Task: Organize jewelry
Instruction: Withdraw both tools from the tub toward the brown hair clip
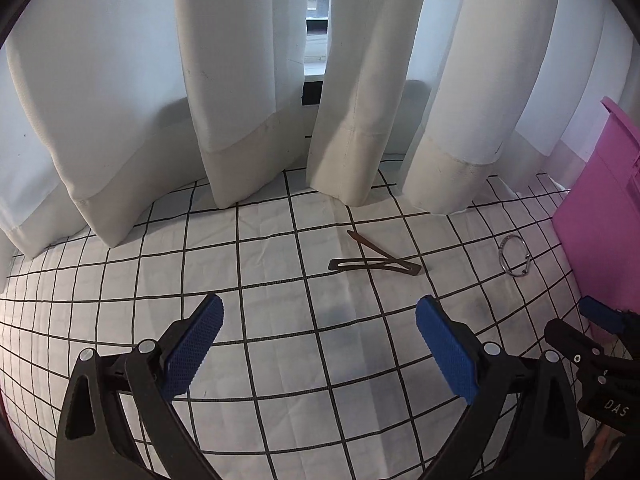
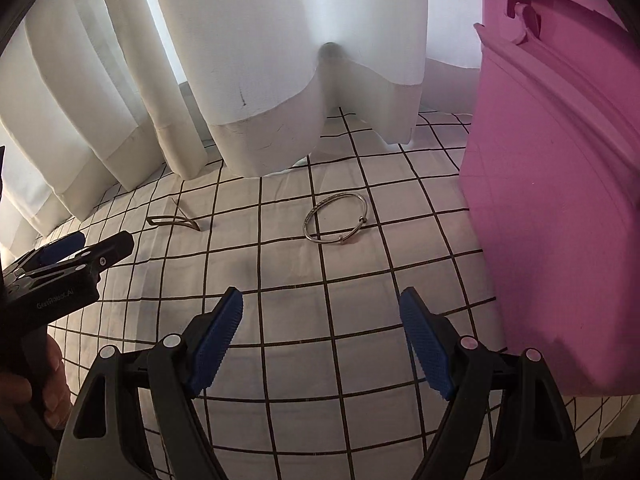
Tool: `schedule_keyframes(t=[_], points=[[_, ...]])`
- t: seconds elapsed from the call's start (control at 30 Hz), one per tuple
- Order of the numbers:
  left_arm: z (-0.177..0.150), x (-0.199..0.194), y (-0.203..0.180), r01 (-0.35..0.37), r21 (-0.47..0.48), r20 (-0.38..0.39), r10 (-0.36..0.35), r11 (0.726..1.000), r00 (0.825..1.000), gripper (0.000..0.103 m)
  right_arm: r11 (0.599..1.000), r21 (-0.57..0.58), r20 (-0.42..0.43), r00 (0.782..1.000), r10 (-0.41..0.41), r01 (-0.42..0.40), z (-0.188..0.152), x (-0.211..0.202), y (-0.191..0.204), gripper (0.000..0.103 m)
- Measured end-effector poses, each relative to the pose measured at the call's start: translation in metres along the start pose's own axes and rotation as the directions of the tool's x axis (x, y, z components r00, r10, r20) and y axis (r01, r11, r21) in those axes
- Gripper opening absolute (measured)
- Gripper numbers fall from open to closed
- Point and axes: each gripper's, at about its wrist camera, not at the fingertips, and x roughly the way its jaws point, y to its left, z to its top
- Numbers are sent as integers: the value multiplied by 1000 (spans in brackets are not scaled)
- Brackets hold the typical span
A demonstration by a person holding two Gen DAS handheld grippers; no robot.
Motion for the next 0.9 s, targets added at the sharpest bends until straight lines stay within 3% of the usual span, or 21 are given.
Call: schedule_keyframes(t=[0.63,0.9], points=[[13,57,-9,34,9,-8,-34,999,999,95,993,-83,15,996,-83,84,19,59,6,77],[26,76,-29,3,34,-8,-3,999,1000,95,993,-67,30,995,-99,100,26,63,3,82]])
